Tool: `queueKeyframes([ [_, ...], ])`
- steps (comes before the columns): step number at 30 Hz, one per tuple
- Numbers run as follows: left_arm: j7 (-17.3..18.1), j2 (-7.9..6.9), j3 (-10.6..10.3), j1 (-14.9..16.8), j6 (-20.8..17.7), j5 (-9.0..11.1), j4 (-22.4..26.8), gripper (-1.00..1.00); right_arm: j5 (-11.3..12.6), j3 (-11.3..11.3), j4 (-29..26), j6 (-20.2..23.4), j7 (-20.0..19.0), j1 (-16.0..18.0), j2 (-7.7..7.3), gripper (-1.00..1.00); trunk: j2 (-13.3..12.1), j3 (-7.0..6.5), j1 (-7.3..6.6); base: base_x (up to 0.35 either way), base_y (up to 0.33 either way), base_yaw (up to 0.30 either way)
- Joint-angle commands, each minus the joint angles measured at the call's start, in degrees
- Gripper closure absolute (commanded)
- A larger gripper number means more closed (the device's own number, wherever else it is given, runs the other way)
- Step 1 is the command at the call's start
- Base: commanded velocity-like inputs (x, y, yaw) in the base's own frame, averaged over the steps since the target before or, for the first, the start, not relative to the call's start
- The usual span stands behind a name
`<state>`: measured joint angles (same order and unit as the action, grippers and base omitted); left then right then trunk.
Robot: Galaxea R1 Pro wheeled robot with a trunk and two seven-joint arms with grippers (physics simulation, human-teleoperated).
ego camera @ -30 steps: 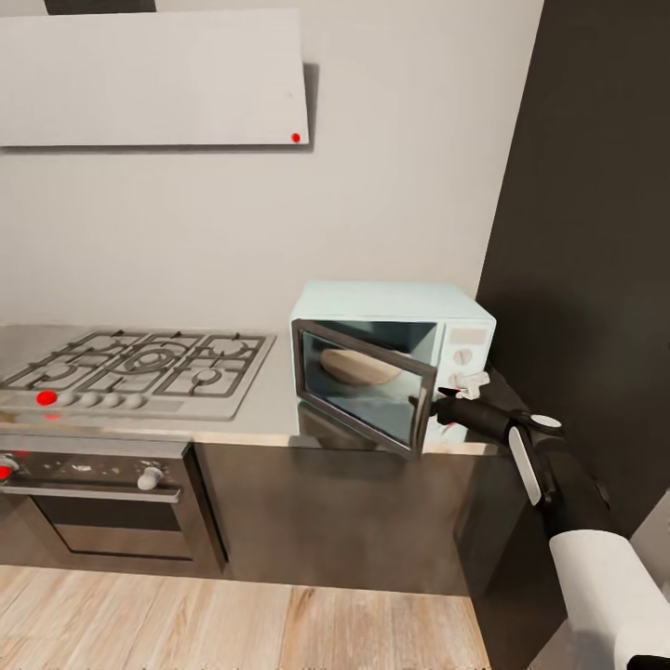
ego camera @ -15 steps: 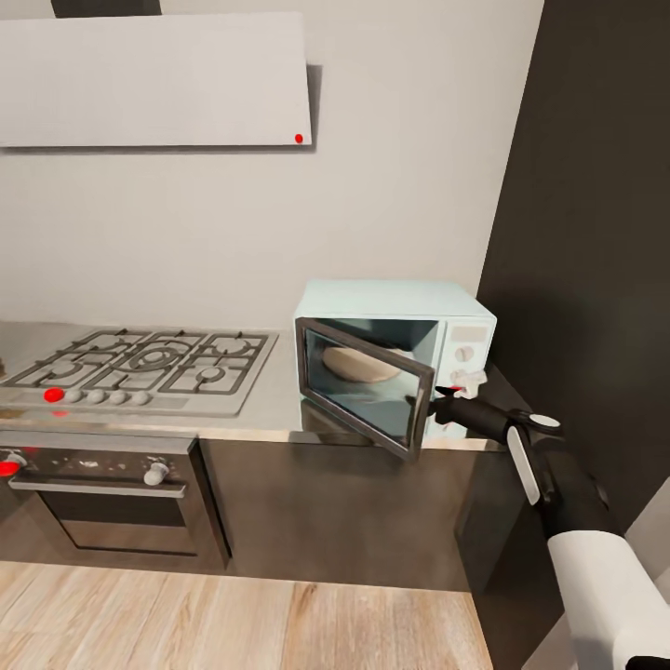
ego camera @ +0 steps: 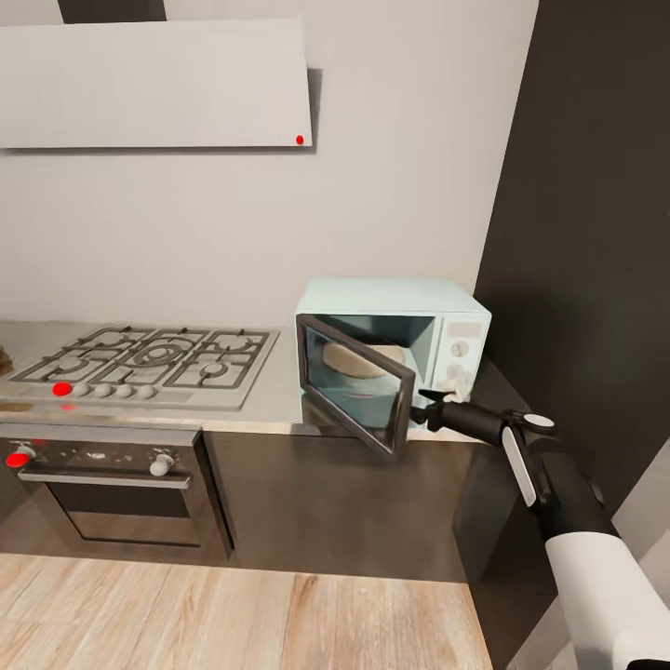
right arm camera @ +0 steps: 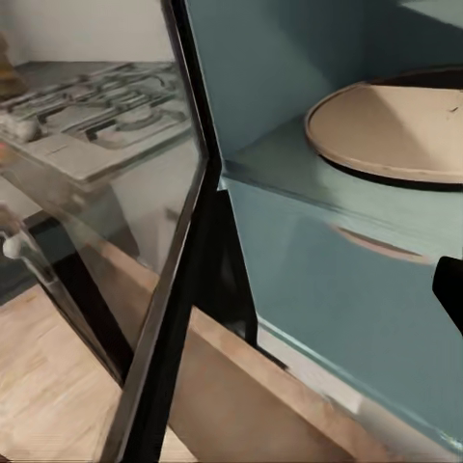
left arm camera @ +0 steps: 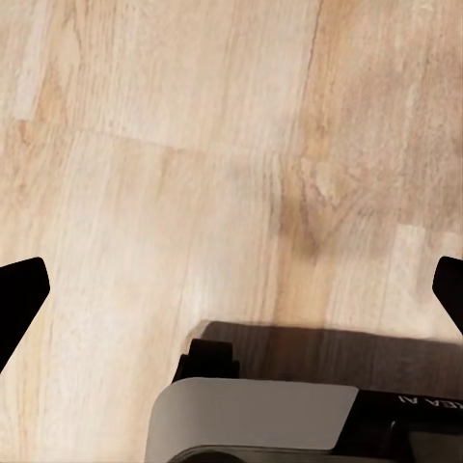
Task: In the kitchen, take the popcorn bag from the countertop, put it into the microwave, and heat it until the popcorn is cooked so the cooked popcorn ends up inside the bag.
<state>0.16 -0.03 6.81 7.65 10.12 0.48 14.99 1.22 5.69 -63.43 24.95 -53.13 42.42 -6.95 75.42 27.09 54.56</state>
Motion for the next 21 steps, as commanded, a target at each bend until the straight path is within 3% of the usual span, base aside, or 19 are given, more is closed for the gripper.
queueKeyframes([
  [1, 0.02, 0.02, 0.14, 0.05, 0.20, 0.05, -0.05, -1.00, 0.18, 0.05, -0.03, 0.64, -0.42, 0.04, 0.01, -1.00, 0.03, 0.06, 0.00, -0.003, 0.000, 0.000],
  [8, 0.02, 0.03, 0.14, 0.07, 0.23, 0.05, -0.05, -1.00, 0.18, -0.04, -0.15, 0.67, -0.85, -0.17, 0.21, -1.00, 0.03, 0.06, 0.00, 0.000, 0.000, 0.000],
  [12, 0.02, 0.03, 0.14, 0.02, 0.21, 0.05, -0.05, -1.00, -0.28, 0.04, -0.31, 0.44, -0.22, -0.23, 2.64, -1.00, 0.03, 0.06, 0.00, 0.000, 0.000, 0.000],
  [16, 0.02, 0.02, 0.14, 0.02, 0.19, 0.05, -0.05, -1.00, -0.50, -0.02, -4.61, 0.83, 0.01, -1.96, 4.65, -1.00, 0.03, 0.06, 0.00, 0.000, 0.000, 0.000],
  [21, 0.02, 0.02, 0.14, 0.04, 0.21, 0.05, -0.05, -1.00, -0.52, -0.06, -10.85, 0.97, 0.09, -5.60, 5.28, -1.00, 0.03, 0.06, 0.00, 0.000, 0.000, 0.090],
])
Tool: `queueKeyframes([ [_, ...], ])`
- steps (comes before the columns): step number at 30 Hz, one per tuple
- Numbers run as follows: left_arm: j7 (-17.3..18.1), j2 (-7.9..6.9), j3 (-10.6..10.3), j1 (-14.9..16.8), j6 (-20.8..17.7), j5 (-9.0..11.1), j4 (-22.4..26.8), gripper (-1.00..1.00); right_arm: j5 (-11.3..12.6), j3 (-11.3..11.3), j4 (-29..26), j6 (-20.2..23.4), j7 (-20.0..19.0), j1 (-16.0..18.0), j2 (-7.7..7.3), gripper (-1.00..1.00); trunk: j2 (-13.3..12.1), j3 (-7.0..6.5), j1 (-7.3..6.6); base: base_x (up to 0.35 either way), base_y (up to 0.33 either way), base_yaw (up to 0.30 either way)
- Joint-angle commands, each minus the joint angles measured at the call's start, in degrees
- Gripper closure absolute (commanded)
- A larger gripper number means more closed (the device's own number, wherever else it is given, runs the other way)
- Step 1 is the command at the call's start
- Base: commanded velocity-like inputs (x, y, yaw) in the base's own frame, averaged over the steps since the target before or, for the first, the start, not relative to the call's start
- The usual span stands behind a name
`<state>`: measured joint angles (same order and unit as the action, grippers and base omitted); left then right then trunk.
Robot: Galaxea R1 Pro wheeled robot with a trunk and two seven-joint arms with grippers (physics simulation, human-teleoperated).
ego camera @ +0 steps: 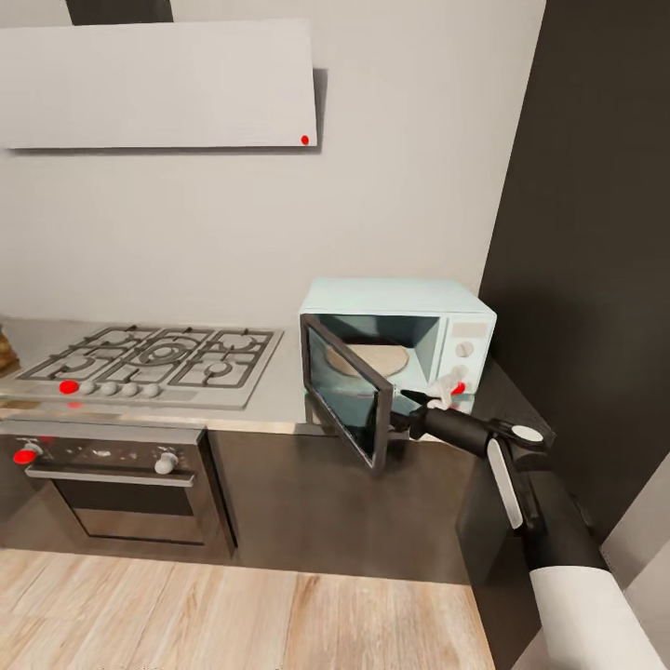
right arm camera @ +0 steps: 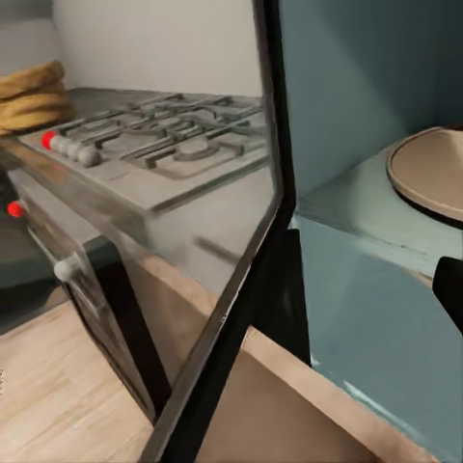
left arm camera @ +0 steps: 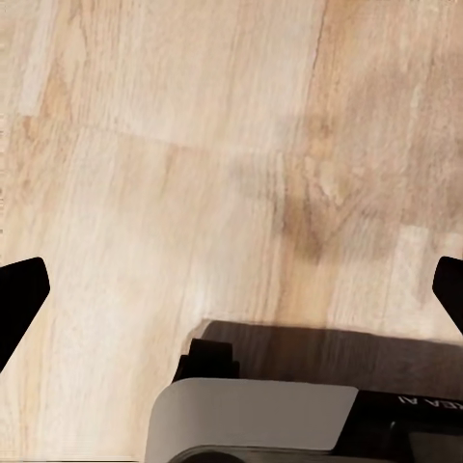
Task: In the kitchen, take the popcorn bag from the countertop, put it into the microwave, and heat it until the popcorn is cooked so the cooked popcorn ends up inside the bag.
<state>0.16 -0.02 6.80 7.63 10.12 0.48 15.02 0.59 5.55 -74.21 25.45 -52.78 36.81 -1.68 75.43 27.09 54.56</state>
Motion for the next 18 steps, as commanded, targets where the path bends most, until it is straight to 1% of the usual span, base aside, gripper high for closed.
queueKeyframes([
  [1, 0.02, 0.02, 0.14, 0.07, 0.20, 0.04, -0.08, -1.00, 0.13, 0.07, -0.42, 0.48, -0.24, -0.21, 0.04, -1.00, 0.03, 0.06, 0.00, 0.000, 0.000, 0.233],
  [3, 0.02, 0.02, 0.14, 0.06, 0.19, 0.04, -0.07, -1.00, 0.13, 0.07, -0.78, 0.48, -0.23, -0.44, 0.08, -1.00, 0.03, 0.06, 0.00, 0.000, 0.000, 0.227],
  [6, 0.02, 0.01, 0.14, 0.05, 0.22, 0.04, -0.07, -1.00, 0.11, 0.20, -0.99, 0.48, -0.22, -0.58, 0.07, -1.00, 0.03, 0.06, 0.00, -0.036, 0.000, 0.062],
  [11, 0.02, 0.02, 0.14, 0.09, 0.18, 0.09, -0.07, -1.00, 0.11, 0.18, -1.01, 0.48, -0.20, -0.60, 0.10, -1.00, 0.03, 0.06, 0.00, -0.252, 0.000, 0.011],
  [15, 0.02, 0.02, 0.14, 0.10, 0.21, 0.12, -0.07, -1.00, 0.10, 0.09, -0.97, 0.48, 1.05, -0.65, 0.10, -1.00, 0.03, 0.06, 0.00, -0.036, 0.000, 0.214],
  [18, 0.02, -0.01, 0.21, 0.04, 0.24, 0.10, -0.07, -1.00, 0.16, 0.07, -0.97, 0.48, 1.38, -0.67, 0.10, -1.00, 0.03, 0.06, 0.00, -0.017, 0.010, 0.099],
])
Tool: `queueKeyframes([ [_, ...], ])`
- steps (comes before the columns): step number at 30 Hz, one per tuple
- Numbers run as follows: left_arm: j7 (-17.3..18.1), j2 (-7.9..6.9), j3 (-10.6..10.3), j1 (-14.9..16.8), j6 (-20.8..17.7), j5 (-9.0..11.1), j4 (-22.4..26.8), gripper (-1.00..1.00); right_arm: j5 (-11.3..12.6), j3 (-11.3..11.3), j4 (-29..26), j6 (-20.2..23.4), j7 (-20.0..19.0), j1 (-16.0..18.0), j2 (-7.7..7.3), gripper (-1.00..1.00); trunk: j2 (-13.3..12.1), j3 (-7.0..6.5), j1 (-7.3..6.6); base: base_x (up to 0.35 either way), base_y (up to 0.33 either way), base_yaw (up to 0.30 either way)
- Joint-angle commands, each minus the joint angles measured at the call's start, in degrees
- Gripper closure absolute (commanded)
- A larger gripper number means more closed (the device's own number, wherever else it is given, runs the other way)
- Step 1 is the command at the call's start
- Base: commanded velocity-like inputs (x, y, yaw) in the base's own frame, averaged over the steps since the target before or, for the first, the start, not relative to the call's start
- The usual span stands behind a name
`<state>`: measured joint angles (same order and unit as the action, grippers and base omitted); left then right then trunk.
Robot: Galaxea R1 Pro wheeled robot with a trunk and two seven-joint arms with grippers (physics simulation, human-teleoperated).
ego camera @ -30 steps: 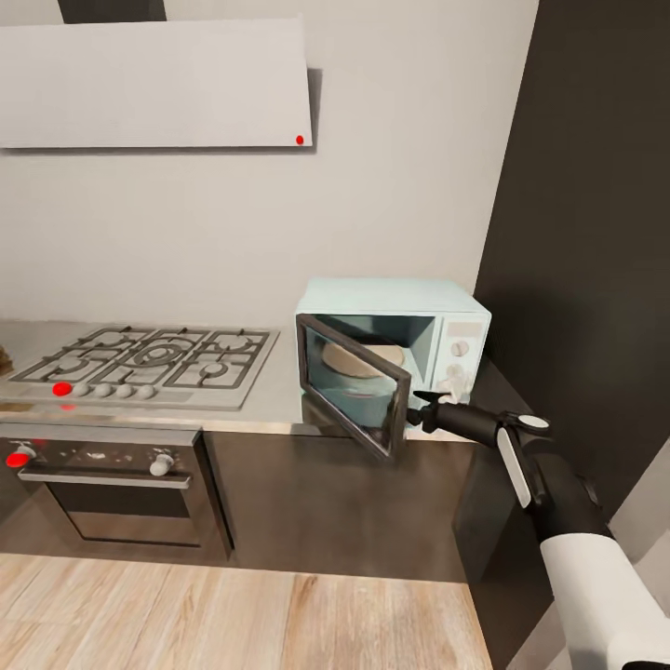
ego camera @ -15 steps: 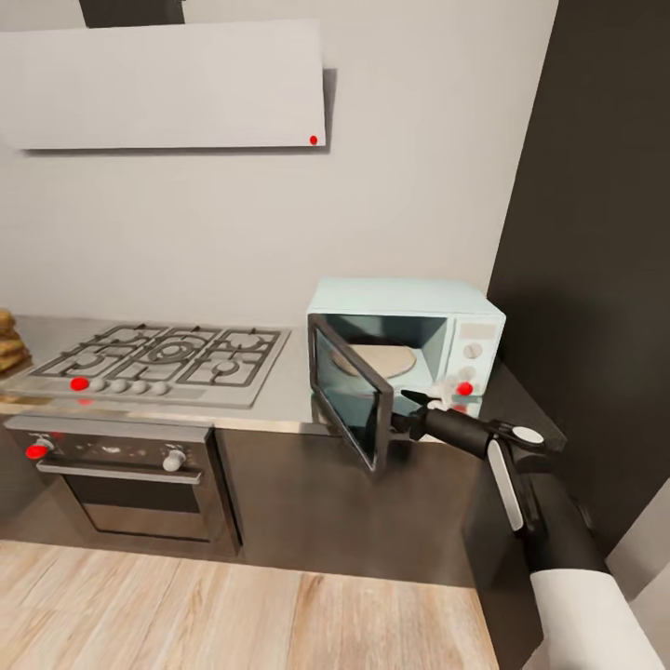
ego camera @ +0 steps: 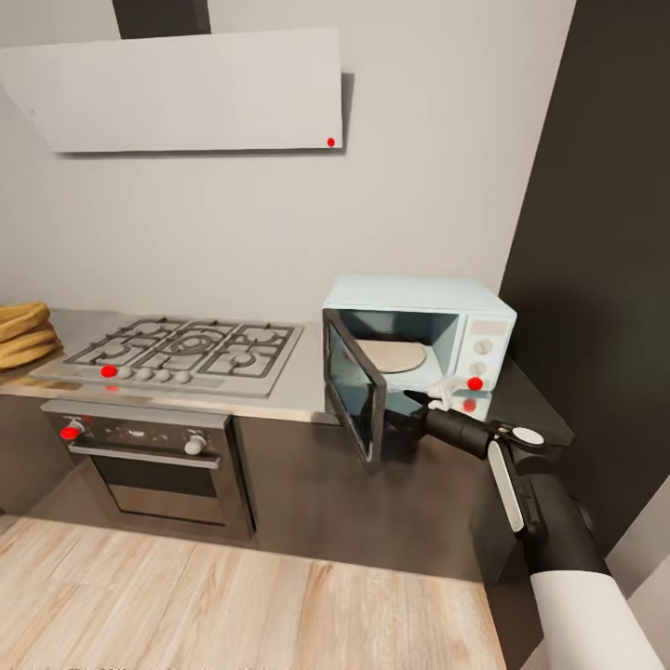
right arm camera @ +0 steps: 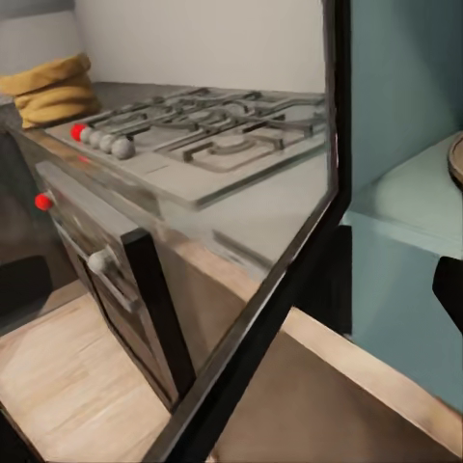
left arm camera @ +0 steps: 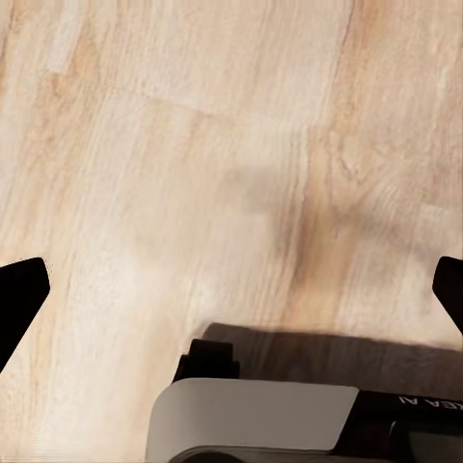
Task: In the kitchen, take the popcorn bag from the countertop, put it into the microwave, and heat it until the popcorn is cooked so the cooked popcorn ends up inside the bag.
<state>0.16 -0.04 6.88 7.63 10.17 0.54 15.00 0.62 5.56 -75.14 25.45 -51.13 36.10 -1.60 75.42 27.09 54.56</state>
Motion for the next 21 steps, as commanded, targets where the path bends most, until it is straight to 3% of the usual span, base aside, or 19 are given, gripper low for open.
queueKeyframes([
  [1, 0.02, 0.02, 0.14, 0.05, 0.20, 0.08, -0.06, -1.00, 0.12, 0.07, -0.03, 0.48, -0.22, 0.05, 0.01, -1.00, 0.03, 0.06, -0.01, -0.101, 0.094, 0.026],
  [6, 0.02, 0.04, 0.15, 0.04, 0.21, 0.16, -0.06, -1.00, 0.09, 0.06, -0.10, 0.48, 0.21, 0.09, 0.01, -1.00, 0.03, 0.06, -0.01, -0.134, 0.125, 0.173],
  [21, 0.02, 0.04, 0.15, 0.03, 0.21, 0.17, -0.06, -1.00, 0.11, 0.14, -0.15, 1.08, 2.43, 0.11, 0.01, -1.00, 0.03, 0.07, -0.01, -0.003, 0.003, 0.127],
])
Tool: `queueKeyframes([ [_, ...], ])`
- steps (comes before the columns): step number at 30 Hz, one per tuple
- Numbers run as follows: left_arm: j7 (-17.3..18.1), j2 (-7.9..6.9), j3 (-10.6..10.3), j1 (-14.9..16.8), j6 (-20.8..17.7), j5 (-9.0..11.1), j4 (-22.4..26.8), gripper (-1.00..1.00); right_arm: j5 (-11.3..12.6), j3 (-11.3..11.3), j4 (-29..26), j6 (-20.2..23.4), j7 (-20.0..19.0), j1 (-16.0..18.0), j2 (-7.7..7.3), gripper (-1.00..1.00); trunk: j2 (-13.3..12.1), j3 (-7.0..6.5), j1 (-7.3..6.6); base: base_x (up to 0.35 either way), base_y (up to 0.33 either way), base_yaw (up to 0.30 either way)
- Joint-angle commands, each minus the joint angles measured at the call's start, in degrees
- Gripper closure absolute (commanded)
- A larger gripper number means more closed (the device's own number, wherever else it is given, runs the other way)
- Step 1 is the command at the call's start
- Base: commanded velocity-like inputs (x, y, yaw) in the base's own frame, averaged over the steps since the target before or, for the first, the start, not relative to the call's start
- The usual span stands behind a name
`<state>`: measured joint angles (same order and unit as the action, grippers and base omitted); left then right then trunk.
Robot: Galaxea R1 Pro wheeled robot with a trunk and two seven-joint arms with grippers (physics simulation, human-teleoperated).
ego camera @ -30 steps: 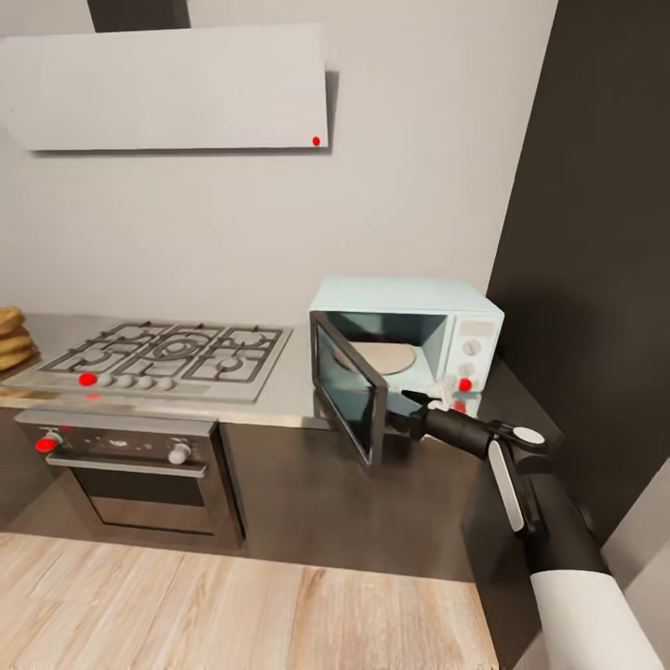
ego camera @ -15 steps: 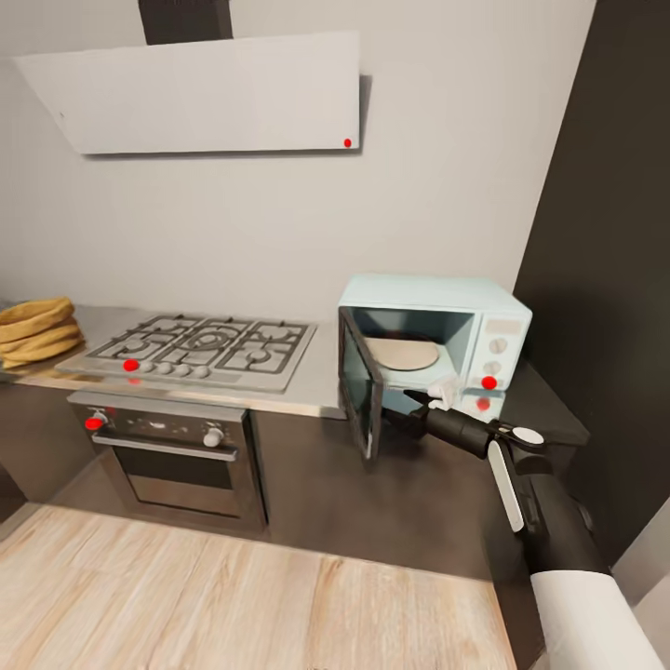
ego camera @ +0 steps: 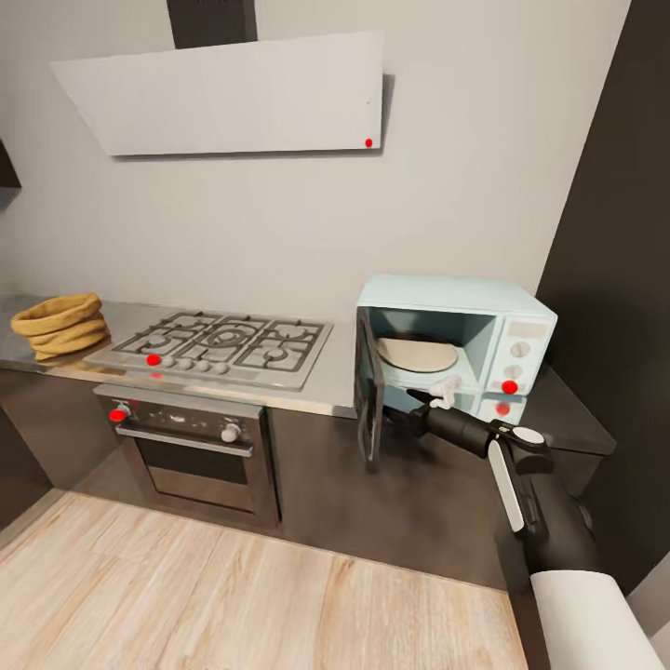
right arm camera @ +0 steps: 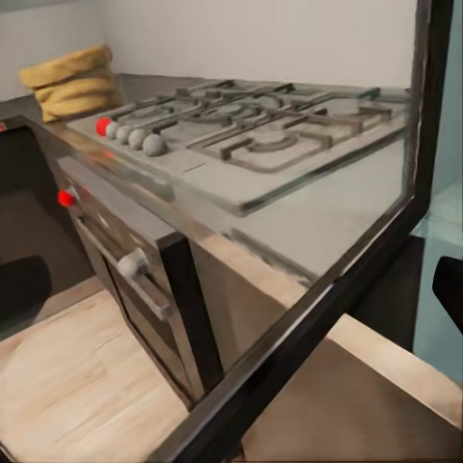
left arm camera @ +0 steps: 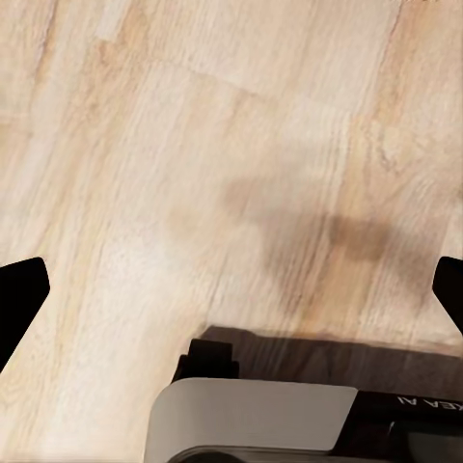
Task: In the kitchen, take the popcorn bag from the countertop, put it into the microwave, and heat it until the popcorn is cooked so the cooked popcorn ends up inside the bag.
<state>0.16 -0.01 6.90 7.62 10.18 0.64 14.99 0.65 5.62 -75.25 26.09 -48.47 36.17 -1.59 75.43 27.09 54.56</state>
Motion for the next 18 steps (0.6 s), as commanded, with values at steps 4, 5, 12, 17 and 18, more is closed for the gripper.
queueKeyframes([
  [4, 0.02, 0.01, 0.13, 0.03, 0.19, 0.06, -0.05, -1.00, 0.06, 0.04, -0.04, 0.61, -0.14, 0.00, 0.01, -1.00, 0.03, 0.06, 0.00, 0.000, 0.000, 0.010],
  [5, 0.02, 0.01, 0.13, 0.03, 0.19, 0.06, -0.05, -1.00, 0.06, 0.03, -0.05, 0.62, -0.14, -0.02, 0.01, -1.00, 0.03, 0.06, 0.00, 0.000, 0.000, 0.037],
  [12, 0.02, 0.01, 0.13, 0.03, 0.19, 0.06, -0.05, -1.00, 0.13, 0.09, -0.07, 0.63, -0.13, 0.02, 0.01, -1.00, 0.03, 0.17, 0.00, 0.000, 0.000, 0.050],
  [17, 0.02, 0.01, 0.13, 0.05, 0.19, 0.06, -0.05, -1.00, 0.10, 0.09, -0.11, 0.63, -0.07, -0.02, 0.01, -1.00, 0.03, 0.17, 0.00, 0.000, 0.000, 0.097],
  [18, 0.02, 0.01, 0.13, 0.05, 0.19, 0.06, -0.05, -1.00, 0.10, 0.09, -0.11, 0.63, -0.06, 0.00, 0.01, -1.00, 0.03, 0.17, 0.00, 0.000, 0.000, 0.220],
])
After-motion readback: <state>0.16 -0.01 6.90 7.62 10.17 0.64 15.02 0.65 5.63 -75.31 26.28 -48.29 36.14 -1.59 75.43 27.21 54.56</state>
